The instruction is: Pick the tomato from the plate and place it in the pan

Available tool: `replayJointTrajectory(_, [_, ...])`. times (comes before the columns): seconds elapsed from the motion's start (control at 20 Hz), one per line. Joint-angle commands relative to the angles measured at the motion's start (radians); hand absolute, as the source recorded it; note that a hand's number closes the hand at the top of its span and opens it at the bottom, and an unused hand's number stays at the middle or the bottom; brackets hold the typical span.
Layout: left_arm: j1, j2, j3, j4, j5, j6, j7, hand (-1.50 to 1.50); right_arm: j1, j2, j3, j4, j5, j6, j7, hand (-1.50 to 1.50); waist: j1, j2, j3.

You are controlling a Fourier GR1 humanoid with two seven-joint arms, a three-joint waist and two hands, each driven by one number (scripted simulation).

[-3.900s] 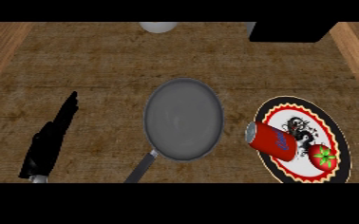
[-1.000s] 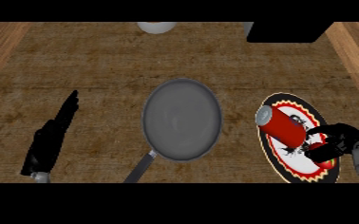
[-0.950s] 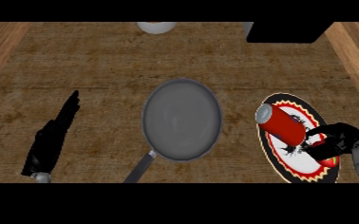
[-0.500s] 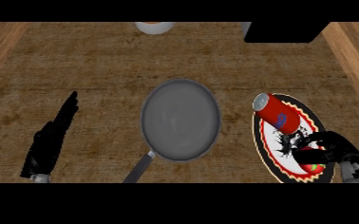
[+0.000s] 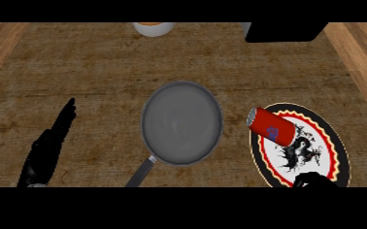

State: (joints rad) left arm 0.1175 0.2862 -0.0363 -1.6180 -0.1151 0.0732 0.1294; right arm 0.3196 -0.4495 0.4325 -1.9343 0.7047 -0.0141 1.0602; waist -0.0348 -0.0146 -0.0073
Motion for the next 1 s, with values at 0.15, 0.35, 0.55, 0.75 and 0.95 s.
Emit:
replayJointTrajectory(0.15, [0.021,-0.004,0.001,-0.001,-0.001,-0.003,-0.019,0.00,0.028,-0.090,0.035,-0.266,0.435,-0.117,0.038,1.50,-0.004,-0.005,0.003])
replayJointTrajectory(0.35, [-0.016,-0.010,-0.004,-0.002,-0.004,-0.004,0.013,0.00,-0.075,-0.027,0.130,-0.393,0.650,-0.050,0.071,1.50,0.020,0.005,0.004])
replayJointTrajectory(0.55, [-0.042,-0.032,-0.019,0.008,-0.035,0.011,-0.001,0.00,-0.238,0.126,0.241,-0.389,0.779,0.112,0.120,1.50,0.039,0.013,0.005])
replayJointTrajectory(0.75, [-0.042,-0.032,-0.016,0.028,-0.020,-0.022,-0.004,0.00,-0.475,0.327,0.211,-0.165,0.750,0.125,0.081,1.50,0.054,0.018,0.006])
replayJointTrajectory(0.95, [-0.026,-0.035,-0.010,-0.051,-0.028,-0.019,0.047,0.00,-0.538,0.410,0.115,-0.051,0.653,0.090,0.001,1.50,0.046,0.015,0.007])
